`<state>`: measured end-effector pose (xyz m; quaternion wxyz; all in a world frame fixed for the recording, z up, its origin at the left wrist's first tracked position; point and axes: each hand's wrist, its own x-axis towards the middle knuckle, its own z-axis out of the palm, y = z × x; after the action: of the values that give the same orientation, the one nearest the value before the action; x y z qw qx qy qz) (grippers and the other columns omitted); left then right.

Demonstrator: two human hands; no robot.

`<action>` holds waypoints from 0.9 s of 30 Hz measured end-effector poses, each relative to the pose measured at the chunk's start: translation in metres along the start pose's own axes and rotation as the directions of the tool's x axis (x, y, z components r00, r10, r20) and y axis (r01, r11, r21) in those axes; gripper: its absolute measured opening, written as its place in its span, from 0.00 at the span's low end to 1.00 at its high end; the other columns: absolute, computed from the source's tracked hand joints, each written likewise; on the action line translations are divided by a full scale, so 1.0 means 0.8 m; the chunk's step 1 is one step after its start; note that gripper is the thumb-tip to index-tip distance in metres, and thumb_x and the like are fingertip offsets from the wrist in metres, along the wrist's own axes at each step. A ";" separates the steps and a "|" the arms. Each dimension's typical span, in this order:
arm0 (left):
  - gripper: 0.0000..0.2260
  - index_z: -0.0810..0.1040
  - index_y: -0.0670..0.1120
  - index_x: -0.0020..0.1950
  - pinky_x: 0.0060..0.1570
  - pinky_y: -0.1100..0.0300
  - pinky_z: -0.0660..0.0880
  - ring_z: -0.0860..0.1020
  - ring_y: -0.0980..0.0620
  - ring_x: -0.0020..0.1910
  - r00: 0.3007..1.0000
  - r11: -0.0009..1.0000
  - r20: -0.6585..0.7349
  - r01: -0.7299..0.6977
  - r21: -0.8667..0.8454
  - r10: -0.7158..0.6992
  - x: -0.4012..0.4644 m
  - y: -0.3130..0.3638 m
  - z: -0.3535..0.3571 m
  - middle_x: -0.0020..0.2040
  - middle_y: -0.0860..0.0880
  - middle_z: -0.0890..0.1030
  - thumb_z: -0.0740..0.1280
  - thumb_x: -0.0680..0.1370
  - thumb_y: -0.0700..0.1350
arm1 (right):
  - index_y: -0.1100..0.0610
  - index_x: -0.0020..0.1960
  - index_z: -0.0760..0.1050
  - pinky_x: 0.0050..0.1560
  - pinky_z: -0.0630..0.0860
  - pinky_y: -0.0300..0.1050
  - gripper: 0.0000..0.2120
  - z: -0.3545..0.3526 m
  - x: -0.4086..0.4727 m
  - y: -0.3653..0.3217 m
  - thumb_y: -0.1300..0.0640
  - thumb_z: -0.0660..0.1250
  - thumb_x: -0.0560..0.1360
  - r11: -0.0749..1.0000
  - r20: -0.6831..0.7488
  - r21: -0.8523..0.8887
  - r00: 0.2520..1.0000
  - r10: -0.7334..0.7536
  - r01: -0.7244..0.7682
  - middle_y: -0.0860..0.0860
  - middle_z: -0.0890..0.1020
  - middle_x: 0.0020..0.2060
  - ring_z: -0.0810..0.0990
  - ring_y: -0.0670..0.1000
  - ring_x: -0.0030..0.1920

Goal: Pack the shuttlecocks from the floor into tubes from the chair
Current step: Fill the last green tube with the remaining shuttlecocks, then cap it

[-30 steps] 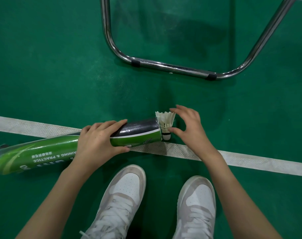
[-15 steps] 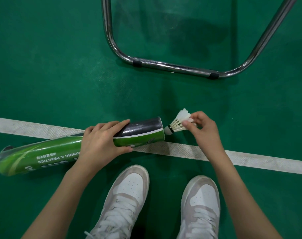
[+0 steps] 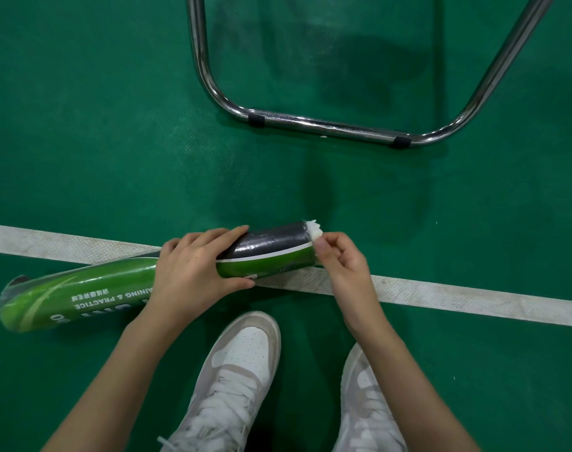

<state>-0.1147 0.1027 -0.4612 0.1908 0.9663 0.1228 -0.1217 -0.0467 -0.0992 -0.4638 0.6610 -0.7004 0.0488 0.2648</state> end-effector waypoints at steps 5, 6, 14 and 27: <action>0.37 0.67 0.58 0.70 0.56 0.49 0.66 0.74 0.45 0.59 0.999 1.000 -0.018 -0.027 0.011 0.027 -0.001 0.006 0.000 0.62 0.52 0.77 0.72 0.63 0.65 | 0.56 0.50 0.69 0.44 0.73 0.29 0.17 0.017 -0.005 -0.003 0.64 0.74 0.67 0.998 0.008 -0.061 1.000 -0.003 0.004 0.46 0.78 0.44 0.77 0.36 0.42; 0.37 0.68 0.58 0.70 0.56 0.48 0.66 0.75 0.45 0.59 0.999 0.999 -0.024 -0.033 0.012 0.034 -0.001 0.006 0.000 0.62 0.52 0.77 0.72 0.63 0.65 | 0.55 0.50 0.69 0.42 0.72 0.29 0.18 0.019 -0.006 -0.003 0.65 0.74 0.67 0.996 0.001 -0.087 1.000 -0.009 0.009 0.45 0.78 0.43 0.76 0.34 0.40; 0.37 0.69 0.57 0.69 0.55 0.48 0.67 0.76 0.44 0.57 0.998 0.998 -0.041 -0.055 0.010 0.056 -0.002 0.008 0.001 0.61 0.51 0.78 0.73 0.62 0.64 | 0.53 0.47 0.71 0.39 0.72 0.27 0.18 0.011 0.002 -0.012 0.67 0.75 0.66 0.992 0.039 -0.122 0.999 -0.003 0.008 0.44 0.79 0.41 0.77 0.33 0.37; 0.37 0.68 0.58 0.69 0.56 0.48 0.66 0.75 0.45 0.59 0.998 0.998 -0.027 -0.056 -0.007 0.056 -0.004 0.011 -0.001 0.62 0.52 0.77 0.73 0.62 0.64 | 0.50 0.49 0.78 0.52 0.77 0.37 0.14 0.002 0.008 -0.013 0.66 0.71 0.70 0.994 0.214 -0.099 0.975 0.059 -0.038 0.47 0.84 0.46 0.82 0.44 0.48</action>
<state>-0.1150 0.0946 -0.4567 0.1960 0.9702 0.0988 -0.1029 -0.0373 -0.0947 -0.4573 0.6219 -0.6963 -0.0190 0.3578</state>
